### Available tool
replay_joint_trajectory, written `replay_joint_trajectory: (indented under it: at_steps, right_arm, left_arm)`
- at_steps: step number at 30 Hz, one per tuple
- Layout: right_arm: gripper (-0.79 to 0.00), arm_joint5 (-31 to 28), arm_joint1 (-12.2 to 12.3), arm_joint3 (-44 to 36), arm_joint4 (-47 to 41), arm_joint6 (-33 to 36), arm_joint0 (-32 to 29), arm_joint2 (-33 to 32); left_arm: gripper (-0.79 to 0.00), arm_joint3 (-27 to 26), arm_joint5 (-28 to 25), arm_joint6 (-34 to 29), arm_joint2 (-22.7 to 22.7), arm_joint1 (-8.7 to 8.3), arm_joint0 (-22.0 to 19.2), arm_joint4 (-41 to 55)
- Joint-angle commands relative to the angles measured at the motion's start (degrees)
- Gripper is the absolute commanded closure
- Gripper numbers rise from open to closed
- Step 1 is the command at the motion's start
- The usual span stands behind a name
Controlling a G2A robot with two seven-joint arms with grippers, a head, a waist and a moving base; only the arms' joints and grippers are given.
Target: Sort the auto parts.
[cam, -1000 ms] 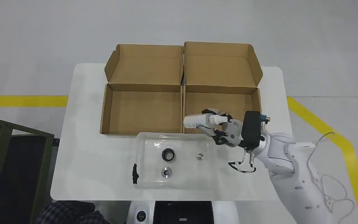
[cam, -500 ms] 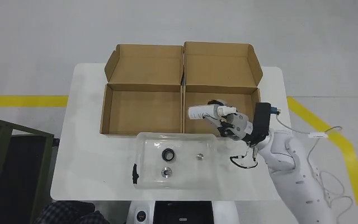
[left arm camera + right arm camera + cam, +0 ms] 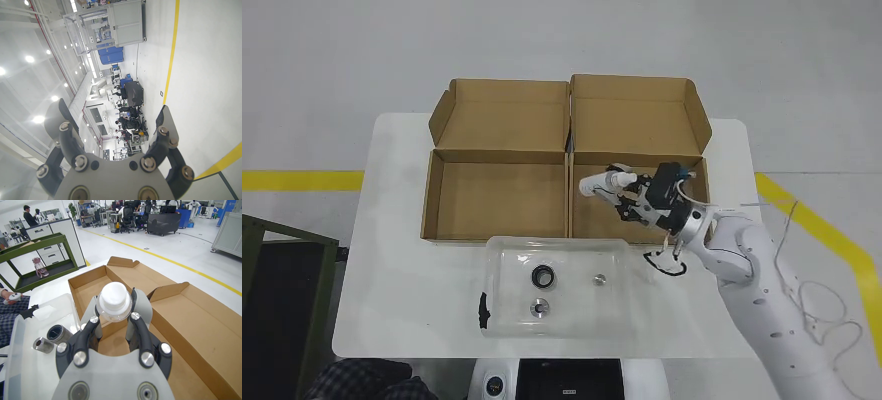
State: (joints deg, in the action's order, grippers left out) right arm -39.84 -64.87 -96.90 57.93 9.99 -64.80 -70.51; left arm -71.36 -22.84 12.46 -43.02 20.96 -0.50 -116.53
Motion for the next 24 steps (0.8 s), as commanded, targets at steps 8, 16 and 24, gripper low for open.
replay_joint_trajectory:
  at_steps: [8,16,24]
  right_arm:
    - [0.0,2.88,-1.02,8.09,4.94,5.83,7.77,5.55]
    - [0.0,4.6,-2.19,15.4,6.95,8.02,12.66,10.05]
    - [-0.037,5.14,-2.79,18.08,9.67,9.73,14.84,12.51]
  left_arm:
    - [-0.785,0.0,0.0,0.0,0.0,0.0,0.0,0.0]
    - [-0.785,0.0,0.0,0.0,0.0,0.0,0.0,0.0]
    - [-0.785,0.0,0.0,0.0,0.0,0.0,0.0,0.0]
